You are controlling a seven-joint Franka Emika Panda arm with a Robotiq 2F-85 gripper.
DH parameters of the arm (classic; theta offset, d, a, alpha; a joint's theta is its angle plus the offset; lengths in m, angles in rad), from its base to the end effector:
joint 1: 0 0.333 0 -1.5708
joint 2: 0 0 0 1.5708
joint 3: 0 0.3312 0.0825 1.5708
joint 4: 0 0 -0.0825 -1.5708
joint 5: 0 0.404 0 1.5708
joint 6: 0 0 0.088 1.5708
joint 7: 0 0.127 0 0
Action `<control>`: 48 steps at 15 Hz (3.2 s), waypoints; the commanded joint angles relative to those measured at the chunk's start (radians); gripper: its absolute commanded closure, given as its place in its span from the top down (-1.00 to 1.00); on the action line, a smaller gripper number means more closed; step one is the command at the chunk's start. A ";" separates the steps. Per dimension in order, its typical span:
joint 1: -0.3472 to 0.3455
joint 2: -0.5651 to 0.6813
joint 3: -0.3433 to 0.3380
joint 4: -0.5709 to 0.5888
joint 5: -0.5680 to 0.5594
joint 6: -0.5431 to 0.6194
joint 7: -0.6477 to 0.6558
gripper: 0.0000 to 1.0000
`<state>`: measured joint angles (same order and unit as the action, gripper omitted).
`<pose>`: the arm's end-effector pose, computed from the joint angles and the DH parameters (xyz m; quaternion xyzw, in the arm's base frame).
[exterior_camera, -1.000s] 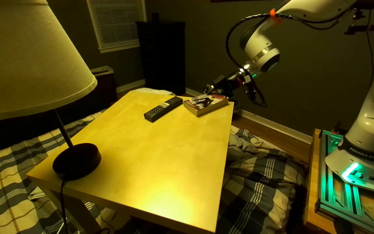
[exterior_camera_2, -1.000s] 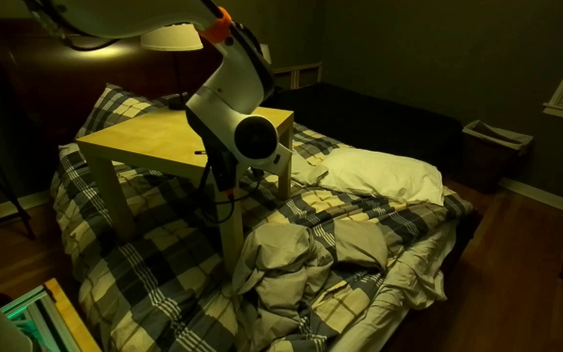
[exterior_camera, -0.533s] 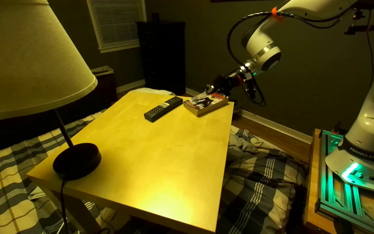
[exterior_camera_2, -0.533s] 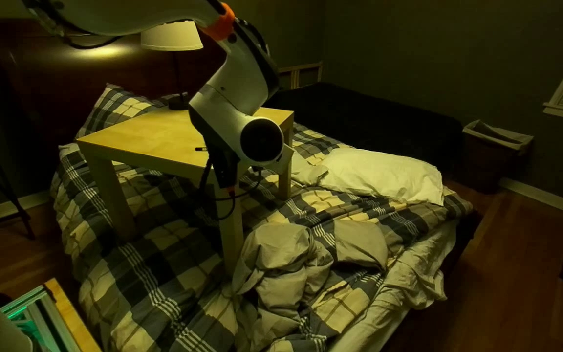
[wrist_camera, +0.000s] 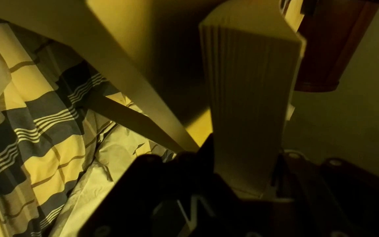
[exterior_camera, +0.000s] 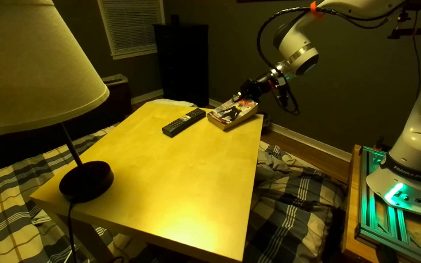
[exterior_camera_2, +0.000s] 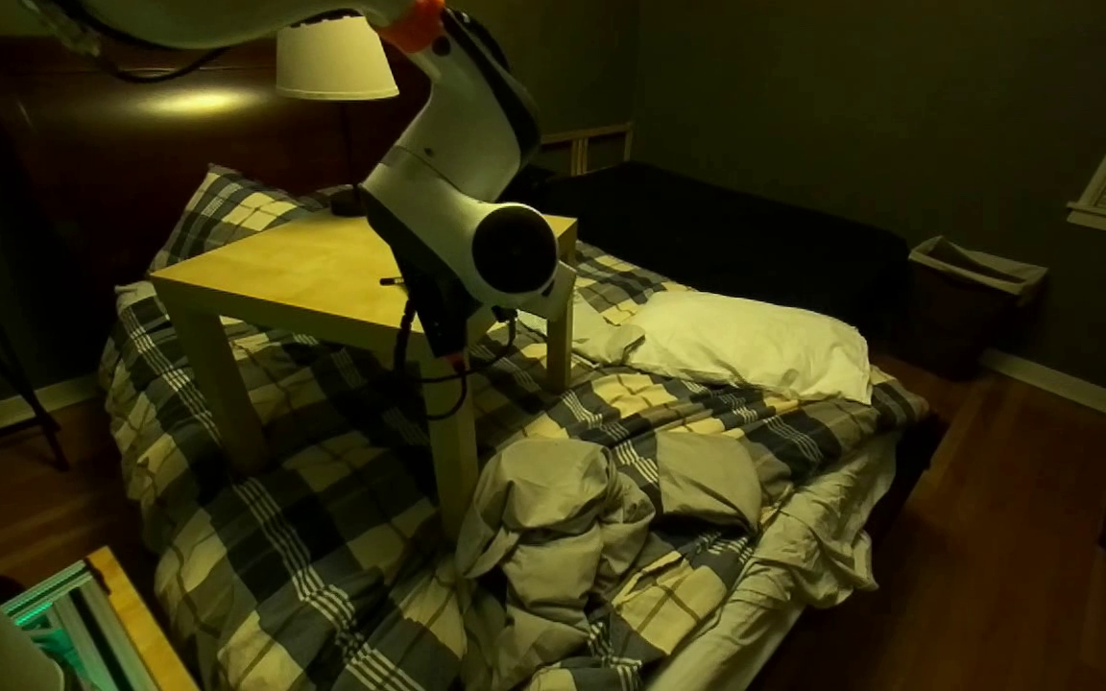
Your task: Take the book off of the table
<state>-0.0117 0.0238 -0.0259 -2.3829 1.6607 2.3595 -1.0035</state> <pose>0.5269 0.0072 0.3065 -0.8463 0.1613 -0.2388 0.4481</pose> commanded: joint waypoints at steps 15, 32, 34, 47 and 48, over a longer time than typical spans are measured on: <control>0.020 -0.147 0.097 0.176 0.252 0.779 0.154 -0.80; -0.042 0.185 0.022 0.465 0.566 0.720 0.009 -0.80; -0.032 0.291 -0.035 0.547 0.699 0.674 -0.076 -0.80; -0.101 0.978 -0.177 1.125 0.857 0.320 0.081 -0.80; -0.140 1.013 -0.136 1.181 0.857 0.327 0.060 -0.80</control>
<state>-0.0543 0.9117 -0.2456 -1.3995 2.5178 2.6812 -0.9374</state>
